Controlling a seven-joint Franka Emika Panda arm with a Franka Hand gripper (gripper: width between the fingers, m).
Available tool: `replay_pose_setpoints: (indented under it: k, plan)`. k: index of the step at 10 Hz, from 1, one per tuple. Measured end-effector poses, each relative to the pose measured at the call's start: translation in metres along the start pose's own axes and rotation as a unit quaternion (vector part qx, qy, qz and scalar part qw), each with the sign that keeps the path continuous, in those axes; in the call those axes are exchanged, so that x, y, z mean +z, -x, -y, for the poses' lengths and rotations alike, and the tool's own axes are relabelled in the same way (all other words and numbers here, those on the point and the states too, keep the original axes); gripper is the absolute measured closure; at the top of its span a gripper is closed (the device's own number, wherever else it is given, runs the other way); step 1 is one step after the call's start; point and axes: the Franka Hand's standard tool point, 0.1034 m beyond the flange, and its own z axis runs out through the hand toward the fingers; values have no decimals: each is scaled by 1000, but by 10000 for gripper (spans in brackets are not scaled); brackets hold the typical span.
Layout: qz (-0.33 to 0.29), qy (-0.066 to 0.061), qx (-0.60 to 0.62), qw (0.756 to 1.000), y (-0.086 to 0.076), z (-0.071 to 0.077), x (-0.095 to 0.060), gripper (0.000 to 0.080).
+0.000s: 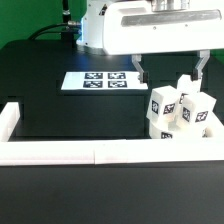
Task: Assemble stool
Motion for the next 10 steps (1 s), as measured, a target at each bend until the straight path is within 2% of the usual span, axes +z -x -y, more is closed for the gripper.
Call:
replay_pose_setpoints:
  k: [2,3,4,8,9,10]
  plan:
    - [15,8,-66,998,5,-3,6,150]
    - [24,9,-109,994,8,-10,13,150]
    - [19,10,-168,986,9,-4,9,150]
    - [26,11,-171,985,11,-4,11,150]
    - [74,10,-183,980,24,6,13,150]
    - [78,11,-190,978,20,9,15,150]
